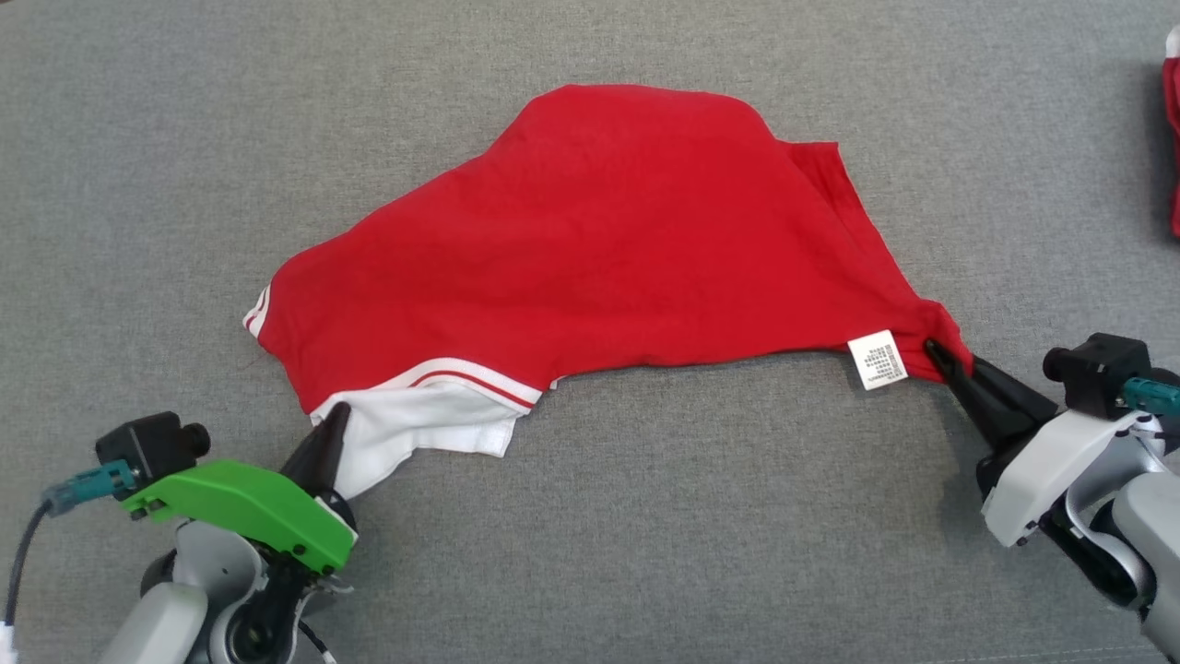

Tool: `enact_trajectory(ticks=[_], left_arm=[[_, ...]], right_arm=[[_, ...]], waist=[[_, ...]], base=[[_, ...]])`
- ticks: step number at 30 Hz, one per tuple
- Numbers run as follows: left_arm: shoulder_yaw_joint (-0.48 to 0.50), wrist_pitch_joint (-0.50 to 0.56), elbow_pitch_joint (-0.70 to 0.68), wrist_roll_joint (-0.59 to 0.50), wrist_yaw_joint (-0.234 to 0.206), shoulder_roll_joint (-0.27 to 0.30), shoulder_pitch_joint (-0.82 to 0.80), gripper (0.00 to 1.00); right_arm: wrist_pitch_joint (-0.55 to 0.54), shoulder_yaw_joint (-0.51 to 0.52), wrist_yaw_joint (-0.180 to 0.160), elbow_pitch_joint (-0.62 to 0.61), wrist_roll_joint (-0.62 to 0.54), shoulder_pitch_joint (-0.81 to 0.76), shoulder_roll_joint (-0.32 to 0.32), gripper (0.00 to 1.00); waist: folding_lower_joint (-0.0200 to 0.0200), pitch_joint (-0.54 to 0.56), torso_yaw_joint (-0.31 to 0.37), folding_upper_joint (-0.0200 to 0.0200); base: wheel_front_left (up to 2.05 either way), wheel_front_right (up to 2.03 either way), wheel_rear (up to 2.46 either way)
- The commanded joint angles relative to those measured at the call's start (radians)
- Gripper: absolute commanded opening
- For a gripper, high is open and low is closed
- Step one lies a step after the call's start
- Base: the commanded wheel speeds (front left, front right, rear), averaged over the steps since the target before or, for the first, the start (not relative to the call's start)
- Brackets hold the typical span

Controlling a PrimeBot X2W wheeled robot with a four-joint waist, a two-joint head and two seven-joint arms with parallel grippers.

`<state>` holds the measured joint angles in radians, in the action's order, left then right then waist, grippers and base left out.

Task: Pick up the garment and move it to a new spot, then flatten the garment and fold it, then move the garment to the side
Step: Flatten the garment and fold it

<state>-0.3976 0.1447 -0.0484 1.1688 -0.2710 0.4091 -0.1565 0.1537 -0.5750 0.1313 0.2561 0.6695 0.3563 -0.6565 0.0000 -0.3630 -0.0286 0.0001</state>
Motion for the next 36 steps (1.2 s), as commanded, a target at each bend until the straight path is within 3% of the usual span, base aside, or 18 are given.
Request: enact_trajectory(ticks=[1, 5, 9, 14, 16, 18, 19, 20, 25, 30, 31, 32, 36], left_arm=[[0.018, -0.007, 0.010, 0.000, 0.009, 0.014, -0.025, 0.00], [0.056, 0.005, 0.009, 0.018, 0.018, 0.044, -0.056, 0.00], [0.058, 0.035, -0.006, 0.026, 0.020, 0.065, -0.075, 0.00], [0.034, 0.051, -0.001, 0.034, 0.024, 0.053, -0.036, 0.00], [0.023, 0.047, 0.010, 0.040, 0.030, 0.040, -0.021, 0.00], [0.013, 0.044, 0.020, 0.041, 0.036, 0.030, -0.008, 0.00], [0.011, 0.040, 0.026, 0.042, 0.038, 0.026, -0.003, 0.00], [0.007, 0.039, 0.031, 0.042, 0.041, 0.024, 0.001, 0.00], [0.008, 0.019, 0.042, 0.031, 0.050, 0.020, 0.016, 0.00], [-0.004, -0.047, 0.040, -0.039, 0.041, 0.031, 0.030, 0.00], [-0.004, -0.062, 0.038, -0.051, 0.034, 0.028, 0.033, 0.38], [-0.008, -0.074, 0.036, -0.068, 0.026, 0.029, 0.037, 1.00], [-0.031, -0.101, 0.033, -0.111, -0.003, 0.029, 0.066, 1.00]], right_arm=[[0.018, -0.010, -0.001, -0.012, 0.005, 0.022, -0.029, 0.00], [0.075, -0.050, -0.001, -0.045, -0.067, 0.093, -0.102, 0.00], [0.109, -0.146, -0.001, -0.064, -0.242, 0.167, -0.177, 0.03], [0.113, -0.191, -0.001, -0.073, -0.352, 0.117, -0.205, 0.09], [0.113, -0.178, -0.001, -0.058, -0.368, 0.073, -0.194, 0.20], [0.113, -0.157, -0.001, -0.042, -0.374, 0.035, -0.178, 0.51], [0.113, -0.146, -0.001, -0.032, -0.374, 0.014, -0.173, 0.84], [0.113, -0.134, -0.001, -0.024, -0.377, -0.003, -0.168, 1.00], [0.114, -0.064, -0.001, -0.015, -0.382, -0.047, -0.143, 1.00], [0.114, 0.097, -0.001, -0.029, -0.334, -0.098, -0.102, 1.00], [0.114, 0.130, -0.001, -0.044, -0.343, -0.109, -0.099, 1.00], [0.114, 0.159, -0.001, -0.057, -0.340, -0.124, -0.089, 1.00], [0.114, 0.264, -0.001, -0.114, -0.344, -0.179, -0.051, 1.00]], waist=[[0.0000, 0.009, -0.006, -0.0001], [0.0000, 0.021, -0.007, -0.0001], [0.0000, 0.026, -0.013, -0.0001], [0.0000, 0.023, -0.030, -0.0001], [0.0000, 0.020, -0.035, -0.0001], [0.0000, 0.018, -0.037, -0.0001], [0.0000, 0.018, -0.037, -0.0001], [0.0000, 0.017, -0.036, -0.0001], [0.0000, 0.024, -0.024, -0.0001], [0.0000, 0.047, -0.013, -0.0001], [0.0000, 0.053, -0.012, -0.0001], [0.0000, 0.059, -0.011, -0.0001], [0.0000, 0.093, -0.013, -0.0001]], base=[[0.00, 0.00, 0.00], [0.00, 0.00, 0.00], [0.00, 0.00, 0.00], [0.00, 0.00, 0.00], [0.00, 0.00, 0.00], [0.00, 0.00, 0.00], [0.00, 0.00, 0.00], [0.00, 0.00, 0.00], [0.00, 0.00, 0.00], [0.00, 0.00, 0.00], [0.00, 0.00, 0.00], [0.00, 0.00, 0.00], [0.00, 0.00, 0.00]])
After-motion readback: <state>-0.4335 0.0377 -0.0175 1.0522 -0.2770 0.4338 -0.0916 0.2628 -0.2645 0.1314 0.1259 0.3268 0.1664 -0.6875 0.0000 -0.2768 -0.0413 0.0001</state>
